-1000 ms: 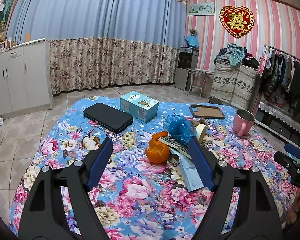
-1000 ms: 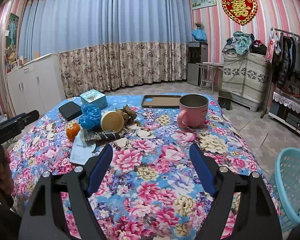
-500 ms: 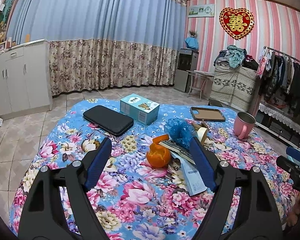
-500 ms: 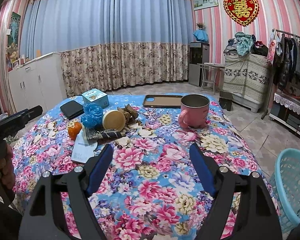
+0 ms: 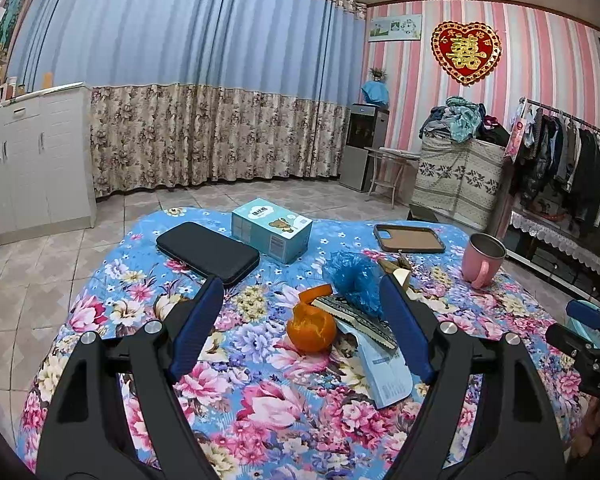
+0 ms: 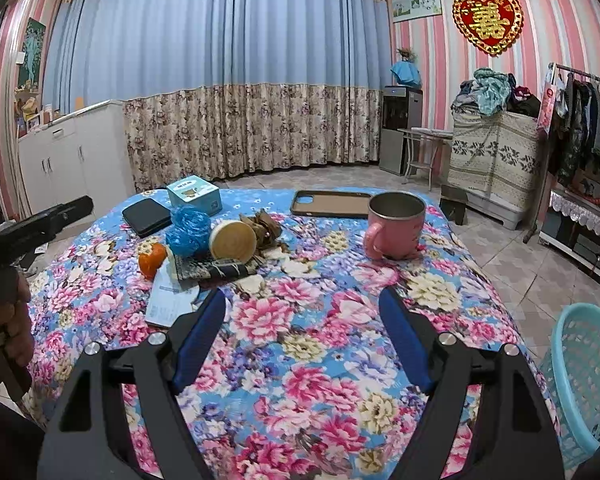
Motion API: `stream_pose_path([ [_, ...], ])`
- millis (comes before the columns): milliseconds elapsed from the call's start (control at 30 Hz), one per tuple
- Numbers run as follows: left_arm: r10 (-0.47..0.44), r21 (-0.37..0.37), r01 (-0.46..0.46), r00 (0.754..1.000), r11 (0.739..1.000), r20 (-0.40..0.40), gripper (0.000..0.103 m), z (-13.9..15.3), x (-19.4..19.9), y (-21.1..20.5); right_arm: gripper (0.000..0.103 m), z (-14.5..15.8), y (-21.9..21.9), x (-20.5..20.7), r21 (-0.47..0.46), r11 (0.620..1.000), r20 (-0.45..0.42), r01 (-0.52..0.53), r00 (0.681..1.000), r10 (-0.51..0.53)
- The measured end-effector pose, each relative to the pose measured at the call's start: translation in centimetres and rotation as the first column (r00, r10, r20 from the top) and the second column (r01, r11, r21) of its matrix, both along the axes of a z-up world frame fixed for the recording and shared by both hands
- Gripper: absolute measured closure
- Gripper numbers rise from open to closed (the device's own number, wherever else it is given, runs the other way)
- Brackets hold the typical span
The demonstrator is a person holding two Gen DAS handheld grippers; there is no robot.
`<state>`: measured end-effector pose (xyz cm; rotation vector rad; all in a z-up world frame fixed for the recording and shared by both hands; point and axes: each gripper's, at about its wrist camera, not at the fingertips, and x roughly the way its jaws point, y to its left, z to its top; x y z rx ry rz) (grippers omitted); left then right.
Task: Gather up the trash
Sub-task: 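Move both open grippers back over the remaining items on the bed, then grasp the crumpled blue plastic bag with the right gripper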
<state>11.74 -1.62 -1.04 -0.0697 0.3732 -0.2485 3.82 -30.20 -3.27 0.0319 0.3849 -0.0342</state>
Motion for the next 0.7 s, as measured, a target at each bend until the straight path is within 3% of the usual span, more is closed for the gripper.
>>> stream_pose_path([
  [300, 0.027, 0.006, -0.027, 0.999, 1.000, -0.022, 0.025, -0.5, 2.0, 1.2, 0.025, 1.9, 3.5, 2.7, 0.020, 0.997, 0.030, -0.068, 0.997, 0.067],
  [500, 0.067, -0.064, -0.073, 0.994, 0.995, -0.086, 0.025, -1.6, 5.0, 3.4, 0.025, 1.5, 7.9, 6.2, 0.018, 0.991, 0.011, -0.134, 0.991, 0.133],
  [700, 0.102, -0.111, -0.115, 0.988, 0.987, -0.120, 0.025, -2.2, 6.0, 4.9, 0.027, -0.2, 11.6, 11.8, -0.028, 0.990, -0.085, -0.140, 0.987, 0.138],
])
